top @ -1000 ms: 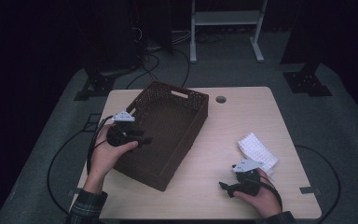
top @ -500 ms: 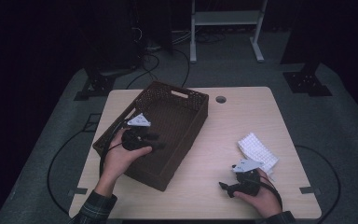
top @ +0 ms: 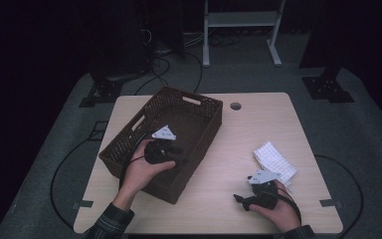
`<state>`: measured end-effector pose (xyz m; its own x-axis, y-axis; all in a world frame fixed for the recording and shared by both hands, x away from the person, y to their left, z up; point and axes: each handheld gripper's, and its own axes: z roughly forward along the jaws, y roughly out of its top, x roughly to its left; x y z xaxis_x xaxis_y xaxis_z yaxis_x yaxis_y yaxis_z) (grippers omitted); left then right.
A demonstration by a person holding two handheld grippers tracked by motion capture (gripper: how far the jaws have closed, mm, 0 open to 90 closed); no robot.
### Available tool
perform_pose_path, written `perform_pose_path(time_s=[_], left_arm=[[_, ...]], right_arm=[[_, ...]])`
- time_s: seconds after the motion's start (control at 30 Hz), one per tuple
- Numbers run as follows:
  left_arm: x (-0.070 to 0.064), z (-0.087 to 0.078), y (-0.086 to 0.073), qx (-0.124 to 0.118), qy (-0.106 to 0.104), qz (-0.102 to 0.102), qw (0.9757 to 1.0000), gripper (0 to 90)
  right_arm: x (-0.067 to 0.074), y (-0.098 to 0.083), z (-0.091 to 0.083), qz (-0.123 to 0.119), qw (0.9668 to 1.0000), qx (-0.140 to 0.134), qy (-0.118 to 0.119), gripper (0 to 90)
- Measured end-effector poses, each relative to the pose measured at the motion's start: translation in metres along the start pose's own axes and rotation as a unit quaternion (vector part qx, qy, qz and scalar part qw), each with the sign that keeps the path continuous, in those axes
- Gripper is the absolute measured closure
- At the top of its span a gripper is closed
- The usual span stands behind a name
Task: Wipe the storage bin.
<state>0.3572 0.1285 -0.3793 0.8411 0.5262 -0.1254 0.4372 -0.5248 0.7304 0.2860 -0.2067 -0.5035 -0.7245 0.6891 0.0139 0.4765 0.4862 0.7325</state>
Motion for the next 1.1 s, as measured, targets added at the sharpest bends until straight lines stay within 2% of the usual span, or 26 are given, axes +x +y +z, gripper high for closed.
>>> perform_pose_path(time_s=[0.1, 0.3, 0.4, 0.47, 0.5, 0.63, 0.8, 0.93, 1.1], left_arm=[[-0.002, 0.006, 0.001, 0.018, 0.007, 0.002, 0.9998, 48.8], [-0.001, 0.007, 0.005, 0.024, 0.010, -0.002, 0.9996, 50.6], [-0.003, 0.007, 0.012, 0.009, 0.017, 0.011, 0.9998, 50.6], [-0.003, 0.009, 0.013, 0.008, 0.019, 0.013, 0.9997, 50.7], [-0.003, 0.014, 0.013, 0.016, 0.022, 0.015, 0.9995, 50.8], [-0.001, 0.025, 0.011, 0.025, 0.021, 0.016, 0.9993, 51.5], [0.002, 0.031, 0.010, 0.027, 0.015, 0.007, 0.9995, 54.4], [0.002, 0.031, 0.009, 0.026, 0.019, 0.010, 0.9994, 56.9], [0.003, 0.032, 0.008, 0.033, 0.003, 0.010, 0.9994, 60.3]], right_arm=[[0.000, 0.000, 0.000, 0.000, 1.0000, 0.000, 0.000, 13.0], [0.000, 0.000, 0.000, 0.000, 1.0000, 0.000, 0.000, 13.0], [0.000, 0.000, 0.000, 0.000, 1.0000, 0.000, 0.000, 13.0], [0.000, 0.000, 0.000, 0.000, 1.0000, 0.000, 0.000, 13.0], [0.000, 0.000, 0.000, 0.000, 1.0000, 0.000, 0.000, 13.0], [0.000, 0.000, 0.000, -0.001, 1.0000, 0.001, 0.001, 13.0], [0.000, 0.000, 0.000, 0.000, 1.0000, 0.000, 0.000, 13.0], [0.000, 0.000, 0.000, 0.000, 1.0000, 0.000, 0.000, 13.0], [0.000, 0.000, 0.000, 0.000, 1.0000, 0.000, 0.000, 13.0]])
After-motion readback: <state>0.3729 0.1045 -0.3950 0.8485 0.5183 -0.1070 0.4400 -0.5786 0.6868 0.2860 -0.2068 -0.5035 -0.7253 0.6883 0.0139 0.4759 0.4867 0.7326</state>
